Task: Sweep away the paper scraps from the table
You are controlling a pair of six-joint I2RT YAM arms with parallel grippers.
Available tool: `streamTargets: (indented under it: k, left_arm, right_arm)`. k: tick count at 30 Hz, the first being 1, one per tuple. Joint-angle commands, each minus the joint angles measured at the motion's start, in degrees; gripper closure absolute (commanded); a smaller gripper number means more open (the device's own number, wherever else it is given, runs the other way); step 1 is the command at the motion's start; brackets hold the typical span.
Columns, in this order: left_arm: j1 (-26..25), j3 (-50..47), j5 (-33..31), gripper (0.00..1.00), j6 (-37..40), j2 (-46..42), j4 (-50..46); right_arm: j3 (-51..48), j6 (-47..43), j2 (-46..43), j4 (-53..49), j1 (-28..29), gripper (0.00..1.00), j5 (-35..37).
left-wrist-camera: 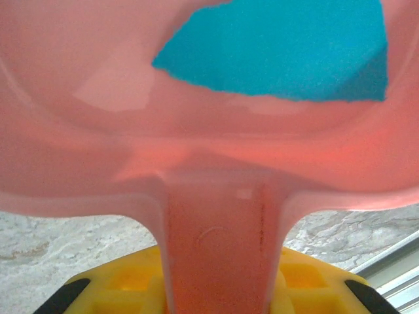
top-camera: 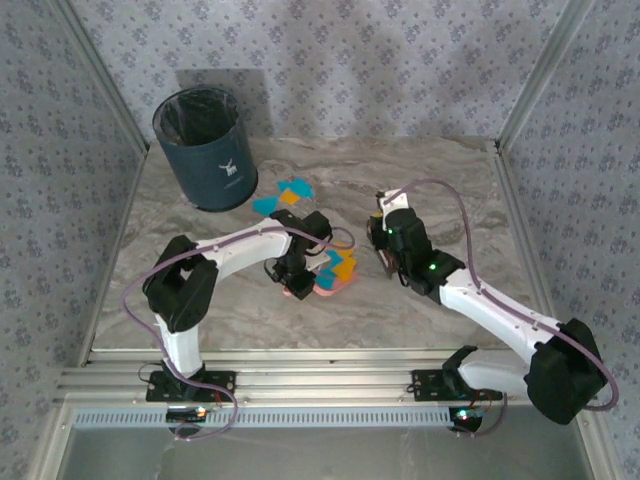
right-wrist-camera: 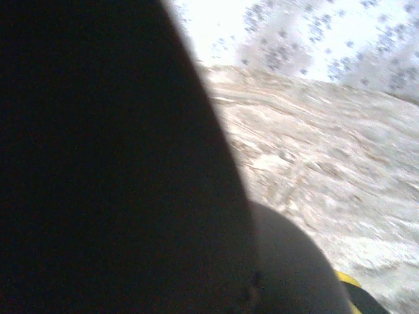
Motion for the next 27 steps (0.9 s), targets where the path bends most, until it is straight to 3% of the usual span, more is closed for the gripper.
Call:
streamTargets:
  k: [1,17,27]
  left_arm:
    - [-0.65,1.95,1.50,1.00,2.36,1.36,-1.79]
    - [-0.66,3.15,0.85,1.00,2.73,4.07,-2.54]
    - [-0.63,3.60,0.53,1.00,2.33,4.75,-2.29]
  right_arm:
    - [-0.87,2.84,-1.48,-0.27,-0.82,1.00,3.21]
    - [0.53,5.40,2.35,1.12,0.46,1.00,-8.55]
    - [1.74,8.46,4.36,2.42,2.97,1.00,-10.79]
